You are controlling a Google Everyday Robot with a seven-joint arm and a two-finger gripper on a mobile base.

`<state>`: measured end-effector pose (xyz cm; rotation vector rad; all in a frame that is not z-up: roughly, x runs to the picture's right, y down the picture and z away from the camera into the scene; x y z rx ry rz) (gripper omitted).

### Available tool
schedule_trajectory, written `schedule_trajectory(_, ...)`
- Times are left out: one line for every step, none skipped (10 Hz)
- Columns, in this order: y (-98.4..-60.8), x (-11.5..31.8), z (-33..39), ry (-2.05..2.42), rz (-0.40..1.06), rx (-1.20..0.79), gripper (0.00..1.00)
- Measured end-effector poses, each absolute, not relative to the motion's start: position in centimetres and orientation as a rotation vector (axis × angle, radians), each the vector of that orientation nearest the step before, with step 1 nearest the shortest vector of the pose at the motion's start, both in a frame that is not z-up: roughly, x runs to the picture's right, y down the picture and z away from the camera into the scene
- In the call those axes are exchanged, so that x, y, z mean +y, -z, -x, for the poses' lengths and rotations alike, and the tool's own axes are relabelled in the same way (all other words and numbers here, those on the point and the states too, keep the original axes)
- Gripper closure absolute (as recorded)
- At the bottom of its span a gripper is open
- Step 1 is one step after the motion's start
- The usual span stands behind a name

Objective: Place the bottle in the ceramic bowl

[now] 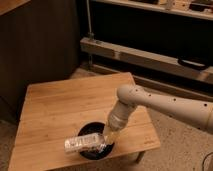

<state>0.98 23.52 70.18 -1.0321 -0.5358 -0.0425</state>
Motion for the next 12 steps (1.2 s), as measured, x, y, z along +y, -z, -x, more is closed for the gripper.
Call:
schedule_trajectory(-70.5, 23.7, -1.3, 0.036, 1.039, -0.52, 0.97)
schedule_trajectory(-70.7, 23.8, -1.4, 0.033, 1.044, -0.51, 0.91)
schedule_trajectory(-70.9, 23.9, -1.4, 0.03, 1.046, -0.5, 0.83)
schedule_trajectory(-71.1, 24.0, -1.5, 0.025, 1.05, -0.487, 0.71)
schedule_trajectory(-71.3, 24.1, -1.5, 0.024, 1.053, -0.477, 0.61)
schedule_trajectory(-71.4, 24.2, -1.4, 0.025, 1.056, -0.472, 0.51)
schedule_trajectory(-71.5, 24.2, -1.4, 0.024, 1.056, -0.467, 0.42)
schedule_trajectory(-71.7, 24.2, -1.4, 0.021, 1.057, -0.461, 0.31)
schedule_trajectory(-71.8, 24.2, -1.5, 0.018, 1.058, -0.457, 0.23)
schedule_trajectory(-71.8, 24.2, -1.5, 0.017, 1.059, -0.453, 0.2)
schedule_trajectory(-72.0, 24.4, -1.5, 0.014, 1.062, -0.437, 0.2)
schedule_trajectory(-72.1, 24.4, -1.5, 0.015, 1.063, -0.43, 0.2)
